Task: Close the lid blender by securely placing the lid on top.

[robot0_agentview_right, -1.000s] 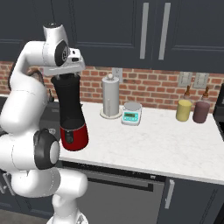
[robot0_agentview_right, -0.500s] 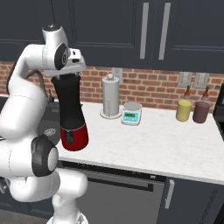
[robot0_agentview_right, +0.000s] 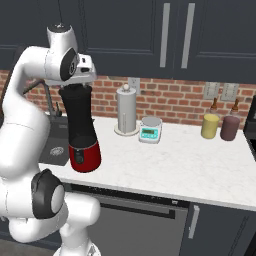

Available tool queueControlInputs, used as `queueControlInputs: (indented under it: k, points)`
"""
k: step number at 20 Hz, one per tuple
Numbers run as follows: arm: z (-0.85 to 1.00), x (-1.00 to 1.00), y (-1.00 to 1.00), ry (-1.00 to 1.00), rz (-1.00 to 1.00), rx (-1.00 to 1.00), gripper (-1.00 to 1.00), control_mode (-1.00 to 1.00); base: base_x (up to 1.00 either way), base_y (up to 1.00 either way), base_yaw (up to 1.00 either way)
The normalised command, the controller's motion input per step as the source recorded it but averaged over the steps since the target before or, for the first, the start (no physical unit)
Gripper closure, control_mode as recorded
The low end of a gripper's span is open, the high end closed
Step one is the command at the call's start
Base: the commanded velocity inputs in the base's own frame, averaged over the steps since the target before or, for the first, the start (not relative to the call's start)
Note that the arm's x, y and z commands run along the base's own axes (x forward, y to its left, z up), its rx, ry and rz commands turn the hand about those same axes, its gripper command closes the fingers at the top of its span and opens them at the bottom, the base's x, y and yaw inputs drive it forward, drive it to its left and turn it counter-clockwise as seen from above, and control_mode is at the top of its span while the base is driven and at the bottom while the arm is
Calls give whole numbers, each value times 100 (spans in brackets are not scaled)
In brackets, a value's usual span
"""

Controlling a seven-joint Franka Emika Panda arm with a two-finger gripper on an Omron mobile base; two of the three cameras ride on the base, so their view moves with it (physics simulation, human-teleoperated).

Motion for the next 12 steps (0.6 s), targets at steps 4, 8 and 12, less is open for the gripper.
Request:
queueControlInputs:
  k: [4, 8, 12]
  points:
    - [17, -49, -12, 0, 0, 11, -100, -100, 0, 0, 0]
    - [1, -64, -41, -3, 0, 15, -100, -100, 0, 0, 0]
    - [0, -67, -60, -2, 0, 14, -100, -100, 0, 0, 0]
